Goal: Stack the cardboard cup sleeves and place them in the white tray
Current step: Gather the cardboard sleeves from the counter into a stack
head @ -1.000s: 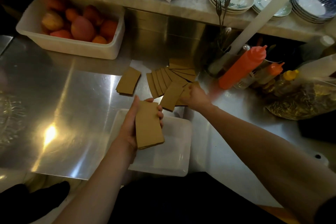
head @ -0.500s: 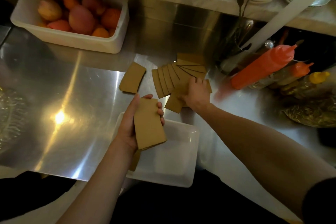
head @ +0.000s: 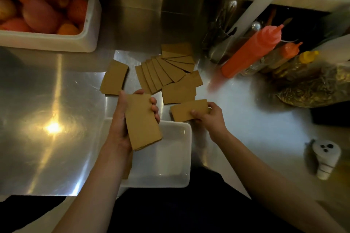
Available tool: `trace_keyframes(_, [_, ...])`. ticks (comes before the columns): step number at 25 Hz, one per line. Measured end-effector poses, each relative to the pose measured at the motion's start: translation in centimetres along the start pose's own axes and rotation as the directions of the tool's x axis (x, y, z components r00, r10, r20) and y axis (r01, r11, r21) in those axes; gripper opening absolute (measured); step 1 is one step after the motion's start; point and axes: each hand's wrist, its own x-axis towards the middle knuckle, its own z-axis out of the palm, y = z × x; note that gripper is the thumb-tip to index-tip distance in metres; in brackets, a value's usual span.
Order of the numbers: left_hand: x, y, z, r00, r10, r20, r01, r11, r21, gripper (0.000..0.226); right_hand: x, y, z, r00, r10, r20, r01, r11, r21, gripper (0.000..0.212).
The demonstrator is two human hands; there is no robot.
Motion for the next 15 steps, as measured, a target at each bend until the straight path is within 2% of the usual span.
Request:
trace_keyframes(5, [-0.1, -0.1, -0.3, 1.000, -0.004, -0.016, 0.005, 1.000, 0.014, 0.052, 1.4, -3.9, 2.7, 0.995, -0.093, -0.039, 0.093, 0.996, 0.008, 0.067])
trace_keyframes(8, [0.0, -0.1, 0.0, 0.999, -0.011, -0.036, 0.012, 0.999, 0.037, 0.055, 2.2, -4.5, 4.1, 0.978, -0.172, -0.120, 0.151, 0.974, -0.171, 0.058])
trace_keyframes(11, [0.3, -0.2, 0.3, 0.999, -0.015, -0.040, 0.017, 0.999, 0.038, 0.054, 2.7, -3.5, 5.4, 0.960, -0.183, -0.213, 0.078, 0.903, -0.424, 0.056])
trace_keyframes(13, [0.5, -0.3, 0.4, 0.999, -0.026, -0.026, 0.026, 1.000, 0.008, 0.052, 2.7, -3.2, 5.7, 0.954, -0.176, -0.241, 0.042, 0.879, -0.476, 0.064])
trace_keyframes(15, [0.7, -0.4, 0.6, 0.999, -0.030, -0.027, 0.030, 0.999, 0.014, 0.052, 2.6, -3.1, 5.7, 0.957, -0.157, -0.242, 0.030, 0.889, -0.457, 0.067])
